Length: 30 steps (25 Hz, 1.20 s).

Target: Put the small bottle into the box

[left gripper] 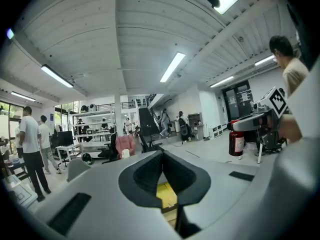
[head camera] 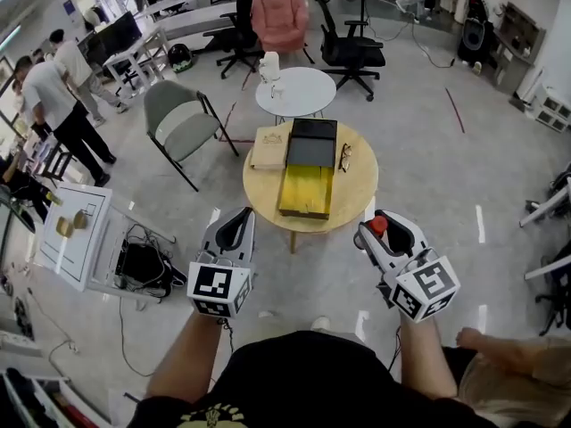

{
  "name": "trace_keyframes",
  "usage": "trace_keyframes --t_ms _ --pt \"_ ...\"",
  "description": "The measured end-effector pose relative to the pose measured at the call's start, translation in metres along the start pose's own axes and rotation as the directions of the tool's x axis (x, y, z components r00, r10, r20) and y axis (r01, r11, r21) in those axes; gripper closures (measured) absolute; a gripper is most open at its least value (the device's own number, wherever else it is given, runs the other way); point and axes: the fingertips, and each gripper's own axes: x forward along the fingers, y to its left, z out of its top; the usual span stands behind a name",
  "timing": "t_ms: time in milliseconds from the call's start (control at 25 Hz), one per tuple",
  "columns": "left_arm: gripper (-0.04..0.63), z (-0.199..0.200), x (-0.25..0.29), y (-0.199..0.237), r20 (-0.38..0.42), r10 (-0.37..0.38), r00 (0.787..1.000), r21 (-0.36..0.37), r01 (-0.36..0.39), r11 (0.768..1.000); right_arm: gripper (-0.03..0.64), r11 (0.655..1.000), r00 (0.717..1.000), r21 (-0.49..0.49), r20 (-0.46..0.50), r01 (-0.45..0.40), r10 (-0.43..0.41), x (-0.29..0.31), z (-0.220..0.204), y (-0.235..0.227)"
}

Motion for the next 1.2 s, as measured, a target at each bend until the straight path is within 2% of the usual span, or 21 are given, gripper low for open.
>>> trace_keyframes --t_ms 360,640,920,1080,1200 --pt "0.575 0.001 0.002 -0.033 0.01 -0.027 1.0 0.027 0.026 0.999 0.449 0.999 1.0 -0.036 0.005 0.002 -0.002 -0.024 -0.01 0.003" --pt "0.575 -0.003 0.007 -0.046 -0.001 -0.052 0.999 0.061 0.052 0.997 0.449 0.999 0.999 -0.015 0.007 0.038 -0.038 -0.039 -0.026 -0.006" --pt "0.575 -0.004 0.018 -0.043 0.017 -0.035 0.999 0.033 0.034 0.999 0.449 0.999 0.999 -0.036 -0.02 0.04 -0.04 -0.038 -0.029 -0.009" --pt "0.575 -0.004 0.019 -0.04 0.012 -0.03 0.999 0.058 0.03 0.998 0.449 0.999 0.999 -0.029 -0.017 0.046 -0.046 -0.029 -0.024 -0.014" --pt "0.575 -0.003 0.024 -0.029 0.007 -0.022 1.0 0.051 0.022 0.998 0.449 0.999 0.999 -0.035 -0.019 0.035 -0.036 -0.016 -0.019 -0.016"
